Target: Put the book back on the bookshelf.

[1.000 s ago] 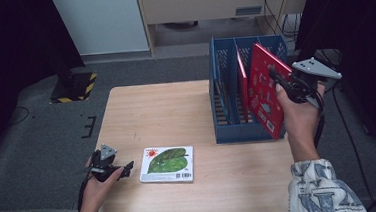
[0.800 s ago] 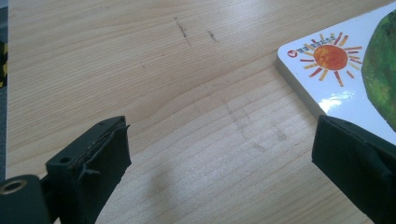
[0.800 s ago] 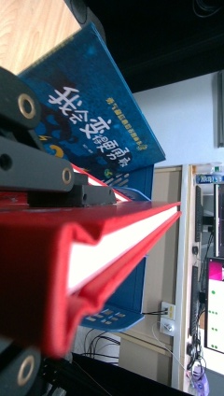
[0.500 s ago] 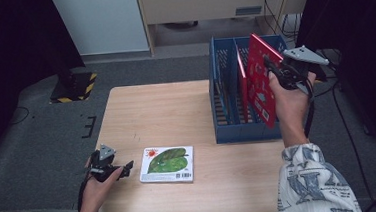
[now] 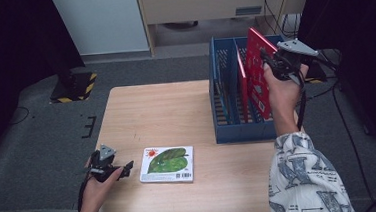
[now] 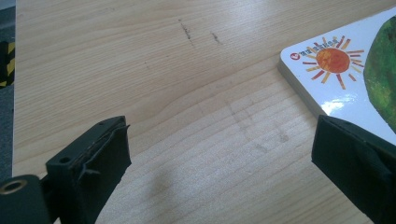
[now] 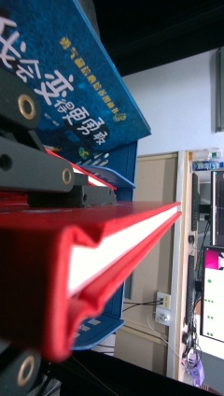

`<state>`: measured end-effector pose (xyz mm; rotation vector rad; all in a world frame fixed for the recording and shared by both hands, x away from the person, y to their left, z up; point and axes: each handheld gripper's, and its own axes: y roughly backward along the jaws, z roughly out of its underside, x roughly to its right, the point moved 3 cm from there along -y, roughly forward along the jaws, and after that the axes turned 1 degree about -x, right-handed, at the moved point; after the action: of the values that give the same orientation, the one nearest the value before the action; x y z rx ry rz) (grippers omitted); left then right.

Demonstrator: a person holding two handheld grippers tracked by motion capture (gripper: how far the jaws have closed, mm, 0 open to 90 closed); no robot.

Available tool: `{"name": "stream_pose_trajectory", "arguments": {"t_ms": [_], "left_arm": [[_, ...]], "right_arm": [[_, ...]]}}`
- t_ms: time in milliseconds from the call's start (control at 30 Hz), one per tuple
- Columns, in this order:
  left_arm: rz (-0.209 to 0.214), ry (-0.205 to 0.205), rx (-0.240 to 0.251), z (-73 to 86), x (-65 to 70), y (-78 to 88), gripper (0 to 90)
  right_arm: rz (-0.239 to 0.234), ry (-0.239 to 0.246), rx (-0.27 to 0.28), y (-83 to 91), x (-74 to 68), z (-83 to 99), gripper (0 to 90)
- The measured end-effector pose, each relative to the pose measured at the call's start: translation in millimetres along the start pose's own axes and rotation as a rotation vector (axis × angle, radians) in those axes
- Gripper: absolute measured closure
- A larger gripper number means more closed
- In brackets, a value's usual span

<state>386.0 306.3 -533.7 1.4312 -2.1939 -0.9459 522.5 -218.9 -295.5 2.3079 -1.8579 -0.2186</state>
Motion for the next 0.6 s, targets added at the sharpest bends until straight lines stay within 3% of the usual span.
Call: {"name": "stream_pose_trajectory", "arguments": {"t_ms": [600], "left_arm": [[0.005,-0.005,-0.001,-0.7,0.4,-1.4,3.5]], "right_arm": [[0.049,0.003,-0.005,-33.0,-8.3,20.4,79.5]]}}
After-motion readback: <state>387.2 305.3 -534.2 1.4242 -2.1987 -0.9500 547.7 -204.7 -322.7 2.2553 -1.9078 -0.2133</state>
